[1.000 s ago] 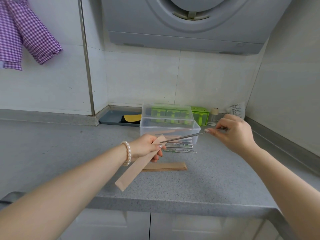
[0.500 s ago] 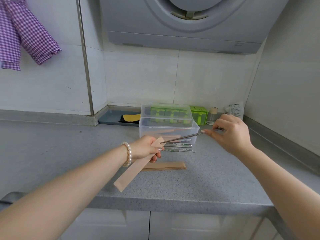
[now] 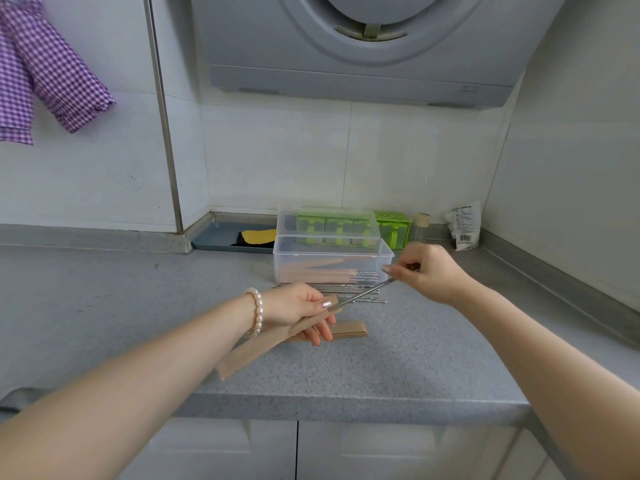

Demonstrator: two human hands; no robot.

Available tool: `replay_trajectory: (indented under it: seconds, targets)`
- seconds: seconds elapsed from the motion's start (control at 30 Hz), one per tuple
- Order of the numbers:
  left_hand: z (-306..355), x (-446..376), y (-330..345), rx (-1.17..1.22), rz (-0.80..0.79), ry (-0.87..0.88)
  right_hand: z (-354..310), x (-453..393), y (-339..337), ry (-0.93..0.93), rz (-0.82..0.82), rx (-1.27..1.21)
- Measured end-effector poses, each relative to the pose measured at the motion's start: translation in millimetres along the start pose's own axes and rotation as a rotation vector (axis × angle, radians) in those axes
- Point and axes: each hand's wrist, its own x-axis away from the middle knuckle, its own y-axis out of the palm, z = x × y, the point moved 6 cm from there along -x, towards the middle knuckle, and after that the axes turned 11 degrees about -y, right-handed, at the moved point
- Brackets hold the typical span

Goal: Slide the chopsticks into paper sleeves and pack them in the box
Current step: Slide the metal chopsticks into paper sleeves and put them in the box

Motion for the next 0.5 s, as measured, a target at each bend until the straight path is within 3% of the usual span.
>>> replay_trajectory:
  seconds: [0.23,0.37,0.5]
  targets:
    - [-8.5,-2.6,3.8,0.009,-0.039,-0.041,-1.4,-3.0,18.1,0.303,-0.150,-0.619]
    - [-8.9,-0.5,3.9,0.003,-0.035,-0.048,2.8,-3.0,21.4,0.380,-0.227,-0.746]
    - [-5.7,2.1,5.3,0.039,-0.083,-0.039,12.3,-6.3,8.3,0.318,-0.205,-0.709]
